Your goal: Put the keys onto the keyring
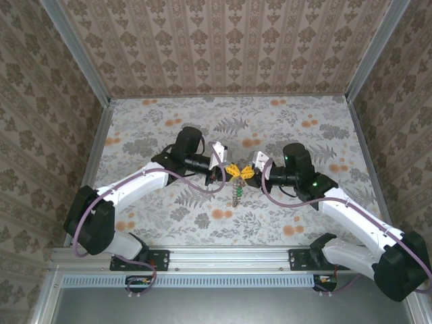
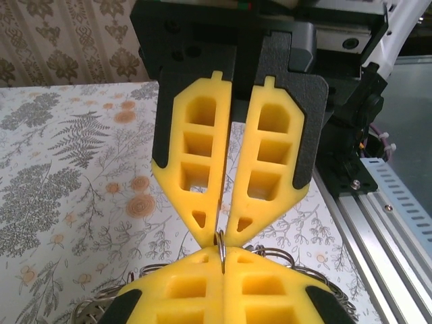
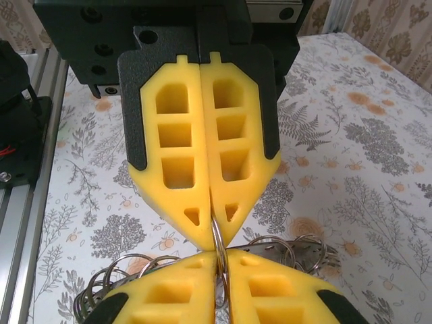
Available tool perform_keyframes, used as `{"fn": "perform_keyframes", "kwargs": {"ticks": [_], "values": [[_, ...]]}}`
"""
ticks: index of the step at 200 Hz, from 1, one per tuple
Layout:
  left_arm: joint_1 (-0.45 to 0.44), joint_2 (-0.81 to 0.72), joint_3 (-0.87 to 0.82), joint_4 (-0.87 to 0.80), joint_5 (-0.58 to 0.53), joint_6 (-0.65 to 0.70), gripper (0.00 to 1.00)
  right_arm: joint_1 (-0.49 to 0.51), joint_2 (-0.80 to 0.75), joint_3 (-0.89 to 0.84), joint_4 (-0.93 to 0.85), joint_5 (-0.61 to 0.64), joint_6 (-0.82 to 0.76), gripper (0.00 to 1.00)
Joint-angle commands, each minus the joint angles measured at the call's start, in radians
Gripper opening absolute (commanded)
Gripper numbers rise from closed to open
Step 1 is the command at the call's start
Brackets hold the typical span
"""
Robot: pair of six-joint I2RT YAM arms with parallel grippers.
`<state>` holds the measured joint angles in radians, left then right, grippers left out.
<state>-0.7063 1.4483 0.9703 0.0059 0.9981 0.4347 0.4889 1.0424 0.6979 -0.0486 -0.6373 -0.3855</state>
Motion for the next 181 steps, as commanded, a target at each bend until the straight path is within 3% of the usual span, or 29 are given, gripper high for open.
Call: {"fn": "perform_keyframes", "kwargs": {"ticks": [1,28,53,66,77,99,129,181], "values": [[-0.015,-0.042,0.0,0.125,0.116,-0.04,0.0,-0.001,-0.007,-0.017,0.033,-0.024,0.017,0.14],[-0.015,-0.044,-0.005,0.127,0.112,-0.041,0.0,-0.009,-0.009,-0.018,0.033,-0.028,0.017,0.13],[-0.016,-0.048,-0.001,0.107,0.095,-0.029,0.0,-0.01,-0.017,-0.011,0.032,-0.03,0.02,0.0],[-0.019,-0.051,0.01,0.047,0.066,0.007,0.0,-0.01,-0.023,-0.006,0.029,-0.027,0.023,0.0],[-0.021,-0.054,0.017,0.0,0.032,0.033,0.11,-0.01,-0.027,0.001,0.017,-0.019,0.023,0.0],[-0.036,-0.06,0.04,-0.121,-0.08,0.113,0.17,-0.009,-0.029,0.028,-0.045,0.004,0.0,0.0],[-0.052,-0.05,0.079,-0.245,-0.203,0.18,0.19,-0.006,-0.022,0.061,-0.125,0.03,-0.032,0.0],[-0.081,-0.02,0.135,-0.319,-0.253,0.216,0.22,0.007,-0.015,0.087,-0.17,0.057,-0.05,0.0]]}}
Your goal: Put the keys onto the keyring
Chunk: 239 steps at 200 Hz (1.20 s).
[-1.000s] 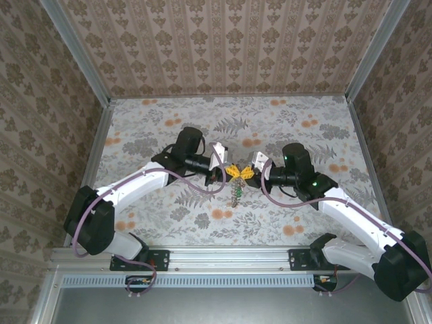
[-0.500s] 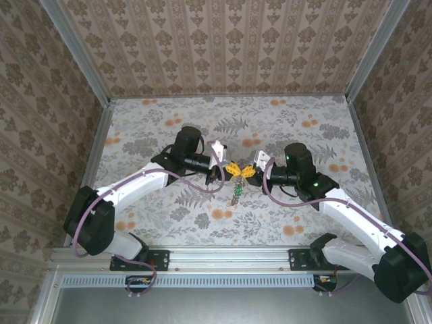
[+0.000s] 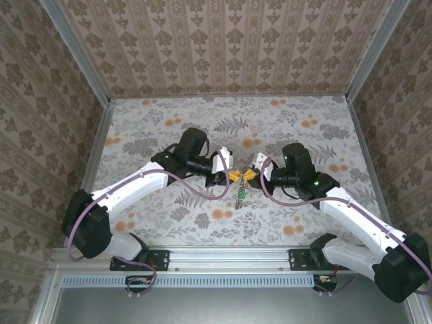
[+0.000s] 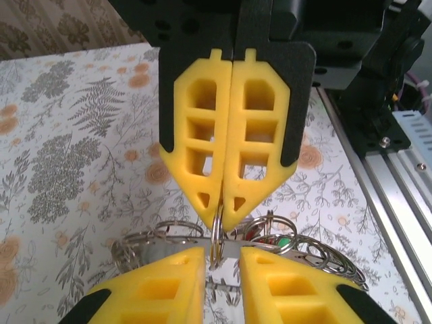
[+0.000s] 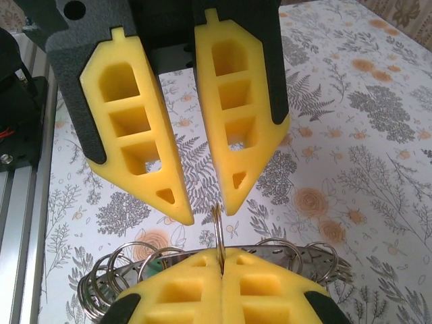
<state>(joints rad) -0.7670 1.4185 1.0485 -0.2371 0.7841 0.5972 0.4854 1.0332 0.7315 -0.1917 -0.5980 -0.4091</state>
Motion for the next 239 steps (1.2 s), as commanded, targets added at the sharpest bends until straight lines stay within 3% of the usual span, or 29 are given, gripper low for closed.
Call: {"fn": "perform_keyframes", "kwargs": {"ticks": [1,127,160,173,194,213,239], "values": [[-0.021,0.01,0.059,-0.078,-0.04,0.054,0.22,0.01,-0.005,0.054,-0.027,0.018,-0.026,0.0],[-0.057,0.065,0.132,-0.129,-0.059,0.087,0.19,0.019,-0.007,0.055,-0.036,0.03,-0.04,0.0],[-0.06,0.066,0.136,-0.123,-0.064,0.087,0.1,0.02,-0.005,0.057,-0.043,0.036,-0.044,0.0],[-0.06,0.066,0.138,-0.125,-0.066,0.09,0.0,0.022,-0.005,0.057,-0.049,0.042,-0.048,0.0],[-0.06,0.063,0.134,-0.13,-0.073,0.089,0.0,0.022,-0.008,0.056,-0.062,0.06,-0.058,0.0],[-0.054,0.051,0.121,-0.107,-0.05,0.074,0.0,0.021,-0.013,0.047,-0.071,0.086,-0.072,0.0],[-0.019,0.021,0.062,0.033,0.071,-0.02,0.0,0.019,-0.021,0.018,-0.03,0.072,-0.064,0.08]]}}
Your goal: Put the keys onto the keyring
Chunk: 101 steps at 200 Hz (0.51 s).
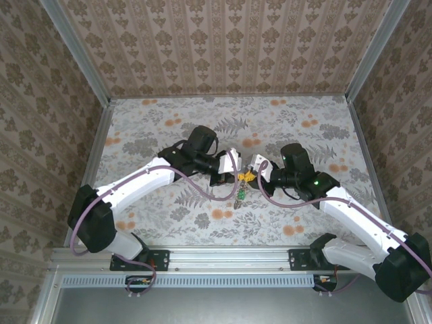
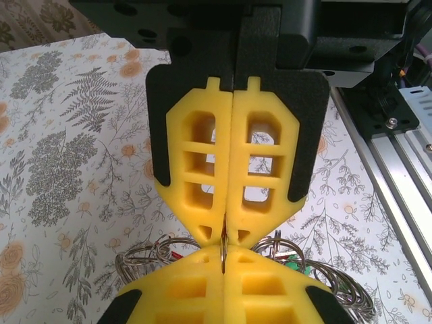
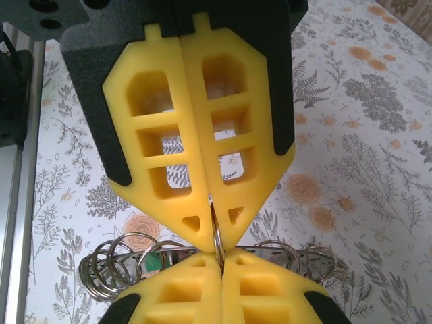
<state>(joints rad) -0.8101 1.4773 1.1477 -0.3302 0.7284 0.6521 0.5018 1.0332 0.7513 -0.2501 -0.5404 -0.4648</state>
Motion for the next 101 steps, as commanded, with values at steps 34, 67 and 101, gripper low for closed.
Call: {"fn": "perform_keyframes", "kwargs": {"ticks": [34,67,101], "values": [[0.056,-0.063,-0.103,0.313,0.248,-0.184,0.0,-0.001,-0.027,-0.049,0.155,-0.046,0.055,0.13],[0.068,-0.067,-0.16,0.494,0.305,-0.295,0.0,-0.009,-0.023,-0.089,0.264,-0.064,0.11,0.16],[0.072,-0.066,-0.196,0.606,0.316,-0.359,0.0,-0.024,-0.027,-0.114,0.317,-0.08,0.139,0.17]]}}
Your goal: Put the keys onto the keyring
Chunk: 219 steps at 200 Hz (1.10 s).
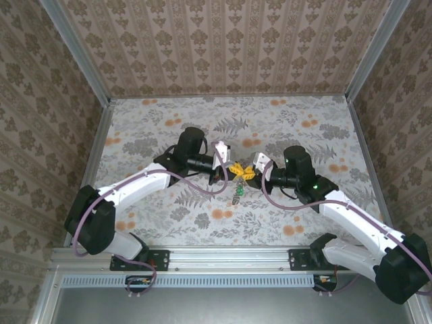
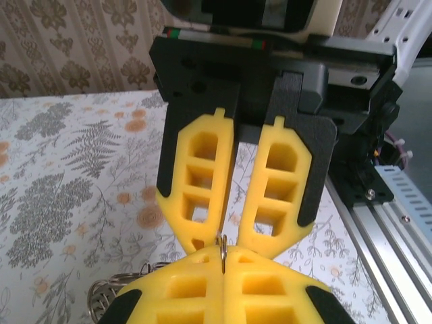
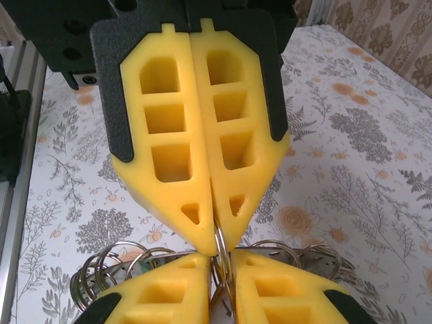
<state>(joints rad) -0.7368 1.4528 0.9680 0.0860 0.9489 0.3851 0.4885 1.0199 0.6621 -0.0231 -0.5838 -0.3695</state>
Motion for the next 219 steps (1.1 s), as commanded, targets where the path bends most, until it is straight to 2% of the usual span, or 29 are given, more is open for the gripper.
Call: {"fn": "perform_keyframes", "kwargs": {"ticks": [1,44,82,104,141,219], "values": [[-0.001,-0.042,-0.017,0.195,0.097,-0.095,0.0,-0.012,-0.013,-0.025,0.092,-0.037,0.046,0.17],[0.01,-0.036,-0.074,0.39,0.083,-0.208,0.0,-0.025,-0.032,-0.056,0.148,-0.041,0.085,0.18],[0.011,-0.061,-0.08,0.306,0.002,-0.141,0.0,-0.027,-0.087,-0.056,0.075,0.009,0.065,0.25],[0.012,-0.072,-0.079,0.265,-0.007,-0.114,0.0,-0.028,-0.126,-0.058,0.016,0.036,0.042,0.28],[0.013,-0.073,-0.079,0.271,0.012,-0.121,0.0,-0.027,-0.144,-0.057,0.001,0.042,0.045,0.26],[0.01,-0.068,-0.074,0.285,0.034,-0.139,0.0,-0.024,-0.087,-0.041,0.103,0.036,0.117,0.19]]}}
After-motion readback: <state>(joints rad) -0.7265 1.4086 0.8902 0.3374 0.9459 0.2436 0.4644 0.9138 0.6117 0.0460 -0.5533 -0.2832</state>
